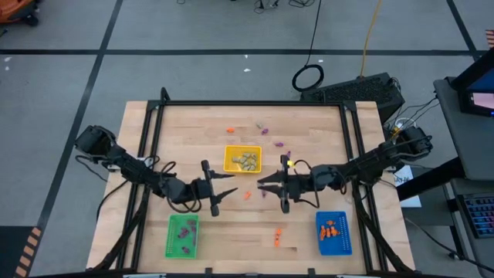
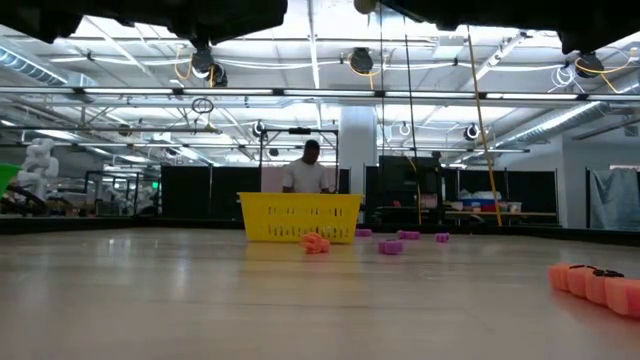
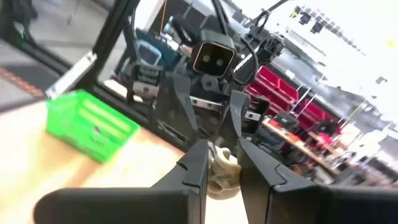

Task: Sort Halloween decoration
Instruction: Put the white skull toy in the yellow basket

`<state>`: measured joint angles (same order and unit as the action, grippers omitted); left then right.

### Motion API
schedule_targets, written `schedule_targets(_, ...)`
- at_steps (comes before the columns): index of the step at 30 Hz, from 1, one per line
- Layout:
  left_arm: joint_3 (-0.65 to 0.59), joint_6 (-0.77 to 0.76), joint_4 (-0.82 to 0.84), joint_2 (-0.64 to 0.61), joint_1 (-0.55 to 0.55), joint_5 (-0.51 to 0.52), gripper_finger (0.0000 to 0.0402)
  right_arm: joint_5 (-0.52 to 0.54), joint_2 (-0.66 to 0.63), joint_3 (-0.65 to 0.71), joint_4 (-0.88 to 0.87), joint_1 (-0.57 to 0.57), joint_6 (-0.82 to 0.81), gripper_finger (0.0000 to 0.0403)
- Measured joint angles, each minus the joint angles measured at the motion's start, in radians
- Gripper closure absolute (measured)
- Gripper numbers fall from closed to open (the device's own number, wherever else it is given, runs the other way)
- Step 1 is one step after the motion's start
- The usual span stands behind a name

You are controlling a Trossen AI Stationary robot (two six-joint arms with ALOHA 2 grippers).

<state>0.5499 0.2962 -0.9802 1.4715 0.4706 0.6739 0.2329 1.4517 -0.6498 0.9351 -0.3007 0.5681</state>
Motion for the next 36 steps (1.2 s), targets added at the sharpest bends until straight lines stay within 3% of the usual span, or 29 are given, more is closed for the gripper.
schedule_targets(13,0.000,0.000,0.001,0.000,0.001,0.011,0.0199,0.002,0.000,0.000,-0.013,0.007,0.361,0.0355)
schedule_targets(26,0.001,-0.001,0.002,0.000,0.001,0.011,0.0199,0.002,0.000,0.000,-0.013,0.007,0.342,0.0355)
schedule_targets(32,0.001,-0.001,0.002,0.000,0.001,0.011,0.0199,0.003,0.000,0.000,-0.013,0.007,0.258,0.0355)
schedule_targets(36,0.001,-0.003,0.002,0.001,0.001,0.014,0.0199,0.058,0.000,0.000,-0.013,0.021,0.103,0.0355)
